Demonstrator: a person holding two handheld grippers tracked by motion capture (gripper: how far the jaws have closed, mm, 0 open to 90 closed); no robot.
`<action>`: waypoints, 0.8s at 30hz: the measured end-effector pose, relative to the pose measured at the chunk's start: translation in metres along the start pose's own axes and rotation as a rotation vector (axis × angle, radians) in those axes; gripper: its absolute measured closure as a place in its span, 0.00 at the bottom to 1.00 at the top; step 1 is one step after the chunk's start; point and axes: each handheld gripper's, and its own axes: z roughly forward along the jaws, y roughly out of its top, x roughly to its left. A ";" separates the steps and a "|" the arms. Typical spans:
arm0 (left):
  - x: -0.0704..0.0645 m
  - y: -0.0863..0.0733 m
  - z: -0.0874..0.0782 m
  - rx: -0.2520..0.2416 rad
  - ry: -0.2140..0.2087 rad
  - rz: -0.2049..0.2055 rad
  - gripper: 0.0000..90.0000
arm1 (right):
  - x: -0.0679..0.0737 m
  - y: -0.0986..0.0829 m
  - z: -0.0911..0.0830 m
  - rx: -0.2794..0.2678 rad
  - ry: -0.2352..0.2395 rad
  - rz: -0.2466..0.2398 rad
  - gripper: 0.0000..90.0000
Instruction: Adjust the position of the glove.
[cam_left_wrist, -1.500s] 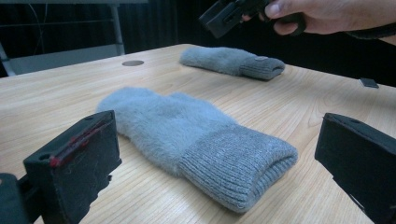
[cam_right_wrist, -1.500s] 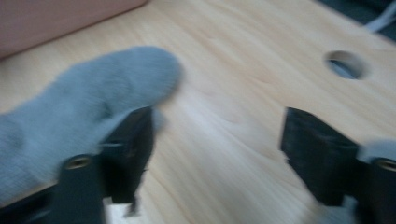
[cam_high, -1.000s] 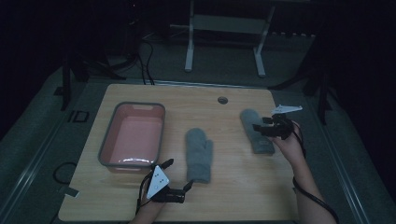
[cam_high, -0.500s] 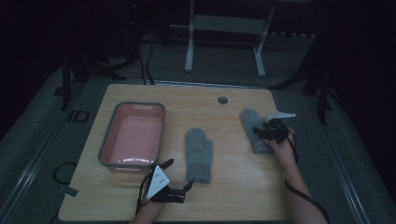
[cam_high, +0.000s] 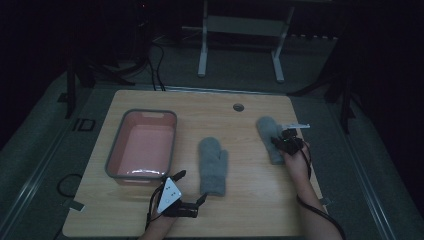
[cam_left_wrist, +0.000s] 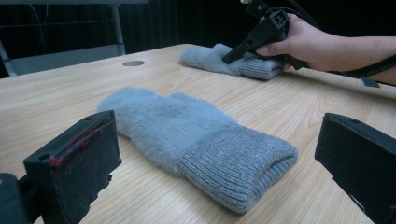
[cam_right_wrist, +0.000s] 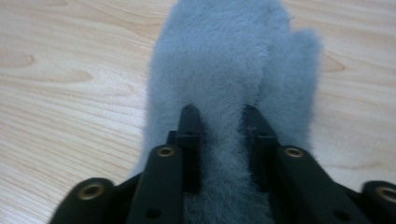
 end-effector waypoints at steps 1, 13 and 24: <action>0.000 0.000 0.000 0.000 0.000 -0.001 0.00 | 0.002 0.000 -0.001 -0.002 -0.008 0.015 0.85; 0.000 0.000 0.000 -0.002 0.002 -0.002 0.00 | 0.013 0.003 -0.042 -0.086 -0.030 0.123 0.89; 0.000 0.000 0.000 -0.003 0.003 0.000 0.00 | 0.034 -0.005 -0.106 -0.158 -0.070 0.157 0.90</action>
